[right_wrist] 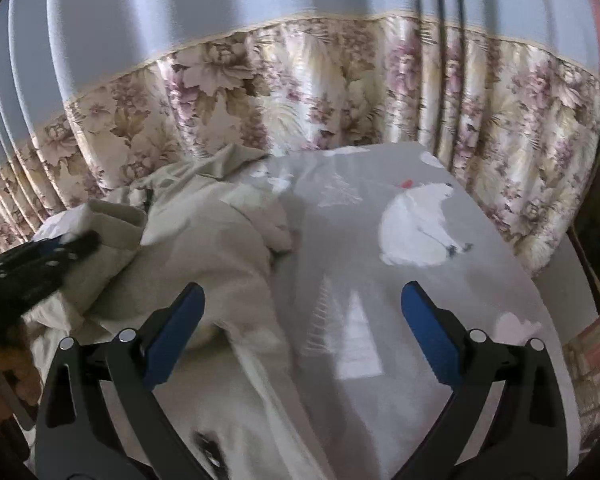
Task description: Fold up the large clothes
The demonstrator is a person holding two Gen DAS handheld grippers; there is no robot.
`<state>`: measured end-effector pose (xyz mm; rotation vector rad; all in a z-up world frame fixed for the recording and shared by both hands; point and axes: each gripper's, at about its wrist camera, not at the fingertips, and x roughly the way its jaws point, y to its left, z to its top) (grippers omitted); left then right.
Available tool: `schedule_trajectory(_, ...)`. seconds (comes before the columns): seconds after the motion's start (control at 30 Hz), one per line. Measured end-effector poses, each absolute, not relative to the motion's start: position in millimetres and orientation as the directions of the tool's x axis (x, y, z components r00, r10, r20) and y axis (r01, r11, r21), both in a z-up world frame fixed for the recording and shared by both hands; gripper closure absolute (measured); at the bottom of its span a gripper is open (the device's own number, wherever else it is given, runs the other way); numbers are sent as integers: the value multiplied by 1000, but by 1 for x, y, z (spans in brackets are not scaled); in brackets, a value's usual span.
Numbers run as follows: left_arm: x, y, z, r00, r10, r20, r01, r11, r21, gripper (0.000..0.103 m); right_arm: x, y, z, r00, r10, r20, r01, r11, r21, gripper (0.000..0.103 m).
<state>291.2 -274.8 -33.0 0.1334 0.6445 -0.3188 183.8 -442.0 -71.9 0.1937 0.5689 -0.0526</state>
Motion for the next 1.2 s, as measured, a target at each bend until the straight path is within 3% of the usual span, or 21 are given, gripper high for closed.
schedule_trajectory(0.1, 285, -235, -14, 776, -266, -572, 315, 949, -13, 78, 206, -423, -67, 836, 41, -548, 57, 986, 160, 5)
schedule_trajectory(0.27, 267, -133, -4, 808, -282, -518, 248, 959, -135, 77, 252, -400, -75, 793, 98, -601, 9, 985, 172, 5)
schedule_trajectory(0.33, 261, -92, -19, 809, -256, -529, 197, 966, -166, 77, 269, -392, -84, 762, 117, -637, -3, 984, 178, 9)
schedule_trajectory(0.4, 257, -53, -44, 785, -261, -562, 140, 958, -249, 73, 283, -382, -95, 730, 138, -670, -24, 984, 176, 35)
schedule_trajectory(0.43, 255, -40, -55, 774, -260, -578, 116, 955, -274, 72, 286, -379, -100, 721, 103, -685, -5, 990, 144, 61)
schedule_trajectory(0.47, 251, -33, -62, 767, -265, -585, 109, 951, -289, 71, 286, -379, -101, 722, 93, -686, 6, 990, 141, 75)
schedule_trajectory(0.5, 248, -27, -68, 757, -285, -588, 113, 943, -312, 69, 285, -380, -100, 728, 100, -678, 9, 988, 155, 80)
schedule_trajectory(0.57, 241, -22, -77, 742, -288, -606, 106, 942, -319, 42, 277, -386, -94, 754, 73, -653, 39, 987, 154, 90)
schedule_trajectory(0.6, 236, -16, -78, 752, -262, -605, 78, 947, -312, 27, 274, -390, -89, 768, 43, -639, 63, 988, 143, 90)
schedule_trajectory(0.77, 230, 20, -47, 811, -135, -569, -91, 932, -351, 27, 279, -400, -84, 758, 35, -651, 78, 987, 143, 89)
schedule_trajectory(0.83, 236, 6, -23, 827, -171, -536, -28, 939, -342, 26, 280, -393, -87, 755, 23, -655, 68, 991, 113, 87)
schedule_trajectory(0.97, 255, -66, -13, 783, -230, -577, 148, 971, -187, 26, 281, -389, -92, 752, 23, -658, 69, 991, 113, 87)
schedule_trajectory(1.2, 307, -123, -72, 738, -32, -674, 116, 990, 80, 26, 283, -400, -102, 730, -8, -683, 85, 993, 80, 83)
